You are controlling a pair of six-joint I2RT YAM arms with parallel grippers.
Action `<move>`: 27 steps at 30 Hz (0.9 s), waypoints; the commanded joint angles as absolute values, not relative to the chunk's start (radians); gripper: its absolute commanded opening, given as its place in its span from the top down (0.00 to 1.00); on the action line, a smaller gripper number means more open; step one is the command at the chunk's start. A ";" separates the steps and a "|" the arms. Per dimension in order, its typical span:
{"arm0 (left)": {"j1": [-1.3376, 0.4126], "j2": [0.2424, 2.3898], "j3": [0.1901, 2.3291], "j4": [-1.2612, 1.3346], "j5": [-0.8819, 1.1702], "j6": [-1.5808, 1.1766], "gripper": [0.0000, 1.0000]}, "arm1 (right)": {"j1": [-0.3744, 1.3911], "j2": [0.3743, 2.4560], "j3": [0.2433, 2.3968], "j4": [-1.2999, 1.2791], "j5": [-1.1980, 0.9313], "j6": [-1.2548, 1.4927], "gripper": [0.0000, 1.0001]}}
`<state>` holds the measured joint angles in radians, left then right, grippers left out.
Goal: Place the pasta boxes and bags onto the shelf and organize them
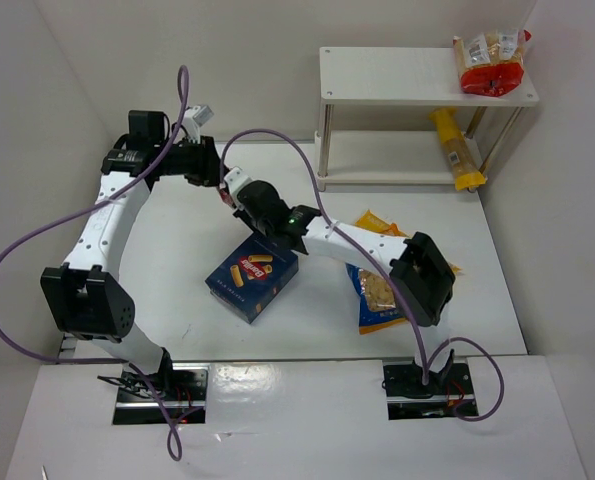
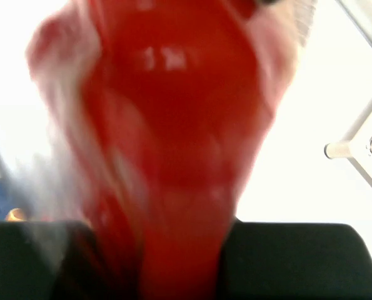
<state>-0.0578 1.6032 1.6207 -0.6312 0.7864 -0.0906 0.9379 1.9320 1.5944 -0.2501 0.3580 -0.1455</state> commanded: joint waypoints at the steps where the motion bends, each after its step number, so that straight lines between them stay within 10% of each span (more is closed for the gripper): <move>1: -0.091 1.574 1.626 -0.649 0.841 -0.048 0.51 | 0.907 1.796 1.580 -0.172 0.333 -0.176 1.00; 8: -0.035 1.585 1.617 -0.658 0.789 -0.015 0.01 | 0.867 1.651 1.416 -0.088 0.295 -0.261 1.00; 27: 0.156 1.347 1.364 -0.633 0.509 -0.005 0.01 | 0.867 1.457 1.344 -0.034 0.442 -0.505 1.00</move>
<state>0.1566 1.4113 1.4128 -0.6426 0.5770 -0.0265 0.8616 1.5772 1.2835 -0.2306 0.3565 -0.4377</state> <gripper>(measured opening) 0.990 0.235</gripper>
